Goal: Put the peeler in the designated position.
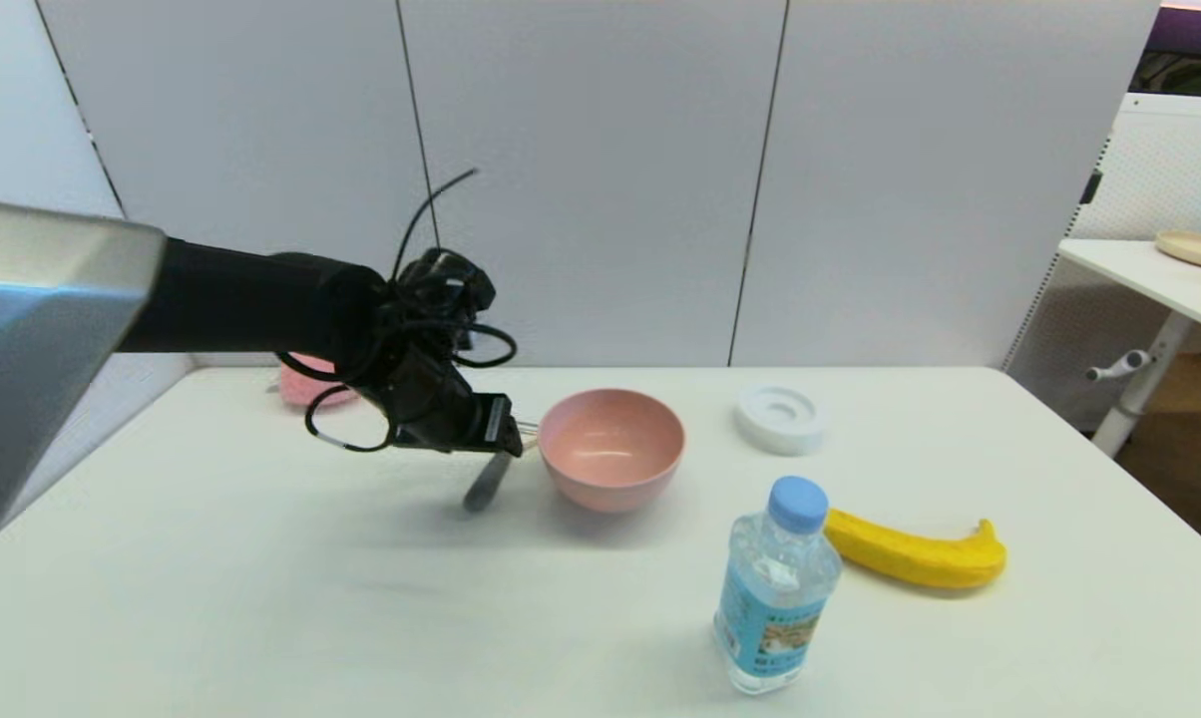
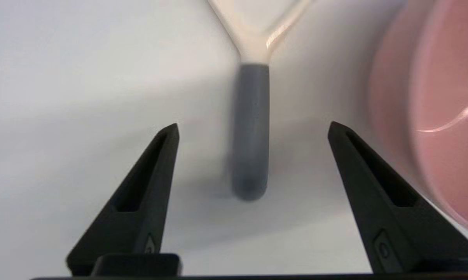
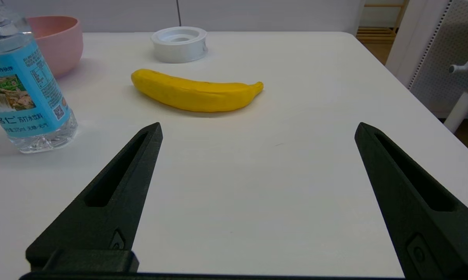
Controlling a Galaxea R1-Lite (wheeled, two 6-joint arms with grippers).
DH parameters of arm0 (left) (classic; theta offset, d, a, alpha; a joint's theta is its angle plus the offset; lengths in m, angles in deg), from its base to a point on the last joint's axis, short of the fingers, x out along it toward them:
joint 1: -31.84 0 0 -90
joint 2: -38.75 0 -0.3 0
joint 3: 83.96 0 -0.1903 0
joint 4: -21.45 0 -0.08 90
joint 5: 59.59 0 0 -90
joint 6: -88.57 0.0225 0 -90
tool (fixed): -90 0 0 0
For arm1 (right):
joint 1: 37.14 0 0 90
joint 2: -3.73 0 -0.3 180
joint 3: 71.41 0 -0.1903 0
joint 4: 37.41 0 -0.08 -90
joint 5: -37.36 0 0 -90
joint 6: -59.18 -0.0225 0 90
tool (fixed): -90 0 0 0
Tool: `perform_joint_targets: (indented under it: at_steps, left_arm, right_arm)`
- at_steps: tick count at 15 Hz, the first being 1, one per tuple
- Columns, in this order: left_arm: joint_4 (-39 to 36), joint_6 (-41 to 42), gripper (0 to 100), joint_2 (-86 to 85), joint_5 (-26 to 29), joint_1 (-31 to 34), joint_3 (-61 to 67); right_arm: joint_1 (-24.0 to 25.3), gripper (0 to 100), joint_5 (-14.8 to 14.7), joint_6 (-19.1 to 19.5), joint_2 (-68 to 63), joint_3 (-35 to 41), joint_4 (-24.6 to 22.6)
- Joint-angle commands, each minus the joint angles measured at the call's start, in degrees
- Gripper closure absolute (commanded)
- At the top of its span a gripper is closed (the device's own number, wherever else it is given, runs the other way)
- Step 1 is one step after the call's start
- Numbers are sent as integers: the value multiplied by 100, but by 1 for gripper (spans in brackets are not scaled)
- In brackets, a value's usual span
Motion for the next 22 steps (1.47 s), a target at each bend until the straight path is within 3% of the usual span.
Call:
perform_joint_targets:
  at_steps: [1, 5, 8, 11, 13, 16, 22]
  left_arm:
    - [-138, 721, 0, -2027, -862, 22, 282]
    - [-244, 2294, 0, -4242, -897, 989, 1047]
    - [-999, 2250, 0, -5657, -879, 1376, 2576]
    - [-2160, 2118, 0, -7213, -835, 2123, 5081]
    - [-2845, 1986, 0, -7977, -387, 2448, 6382]
    - [-2977, 1925, 0, -9120, 255, 2905, 7726]
    - [-3179, 1960, 0, -10482, 272, 2861, 8930]
  right_arm:
    - [2, 0, -4, 1, -7, 0, -2]
    - [2, 0, 5, 1, -7, 0, -2]
    - [2, 0, -4, 1, -7, 0, -2]
    - [2, 0, -4, 1, -7, 0, -2]
    - [2, 0, -4, 1, -7, 0, -2]
    - [2, 0, -4, 1, -7, 0, -2]
    - [2, 0, -4, 1, -7, 0, -2]
